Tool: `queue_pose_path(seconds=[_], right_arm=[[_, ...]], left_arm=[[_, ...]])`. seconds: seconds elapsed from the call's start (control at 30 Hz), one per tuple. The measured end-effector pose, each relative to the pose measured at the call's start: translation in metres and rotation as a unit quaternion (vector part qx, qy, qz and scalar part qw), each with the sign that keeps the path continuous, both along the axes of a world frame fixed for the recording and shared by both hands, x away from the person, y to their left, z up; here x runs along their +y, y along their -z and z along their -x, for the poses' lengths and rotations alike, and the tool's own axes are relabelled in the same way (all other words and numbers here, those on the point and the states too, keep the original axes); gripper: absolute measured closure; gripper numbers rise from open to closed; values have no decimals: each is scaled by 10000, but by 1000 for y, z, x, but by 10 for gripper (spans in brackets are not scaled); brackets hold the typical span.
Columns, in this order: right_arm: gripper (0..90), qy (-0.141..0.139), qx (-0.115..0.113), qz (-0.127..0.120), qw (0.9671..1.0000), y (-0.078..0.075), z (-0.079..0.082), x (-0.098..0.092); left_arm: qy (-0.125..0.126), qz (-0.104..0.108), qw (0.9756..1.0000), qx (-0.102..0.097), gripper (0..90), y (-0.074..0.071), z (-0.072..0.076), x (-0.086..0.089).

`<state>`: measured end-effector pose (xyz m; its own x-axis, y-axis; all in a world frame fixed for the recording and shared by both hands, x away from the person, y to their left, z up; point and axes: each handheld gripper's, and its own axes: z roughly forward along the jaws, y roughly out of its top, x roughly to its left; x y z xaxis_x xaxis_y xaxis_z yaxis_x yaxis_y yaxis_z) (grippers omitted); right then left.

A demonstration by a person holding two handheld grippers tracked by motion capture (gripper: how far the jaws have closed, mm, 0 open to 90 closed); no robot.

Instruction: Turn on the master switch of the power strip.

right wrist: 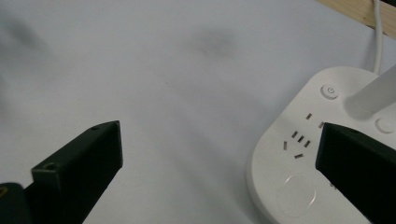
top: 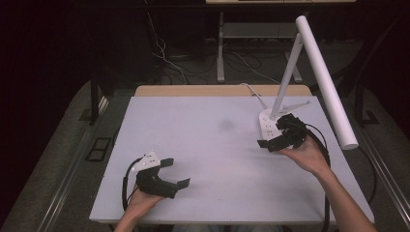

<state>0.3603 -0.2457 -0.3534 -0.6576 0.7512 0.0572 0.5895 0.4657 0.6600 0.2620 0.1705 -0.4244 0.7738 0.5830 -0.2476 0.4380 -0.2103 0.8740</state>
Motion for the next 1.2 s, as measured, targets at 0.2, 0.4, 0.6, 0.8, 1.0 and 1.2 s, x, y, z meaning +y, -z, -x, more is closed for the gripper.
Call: queue_pose_path(seconds=[0.2, 0.4, 0.6, 0.8, 1.0, 1.2], right_arm=[[1, 20, -47, 258, 9997, -1, -10, 2], [2, 13, -43, 536, 9986, -1, -20, 6], [134, -27, -140, 784, 9968, -2, -27, 11], [254, -98, -165, 941, 9954, -4, -30, 18], [361, -94, -225, 1145, 9931, -5, -34, 22], [511, -18, -272, 1397, 9898, -10, -41, 25]], left_arm=[[10, -12, 10000, 3, 0, 0, 0, 0], [-3, -15, 10000, 0, 0, 0, 0, 1], [-6, -7, 10000, -11, 0, 0, 0, 2], [-18, 5, 10000, -8, 0, 0, 0, 3], [-33, 3, 10000, -13, 0, 0, 0, 4], [-28, -6, 10000, -23, 0, 0, 0, 4]])
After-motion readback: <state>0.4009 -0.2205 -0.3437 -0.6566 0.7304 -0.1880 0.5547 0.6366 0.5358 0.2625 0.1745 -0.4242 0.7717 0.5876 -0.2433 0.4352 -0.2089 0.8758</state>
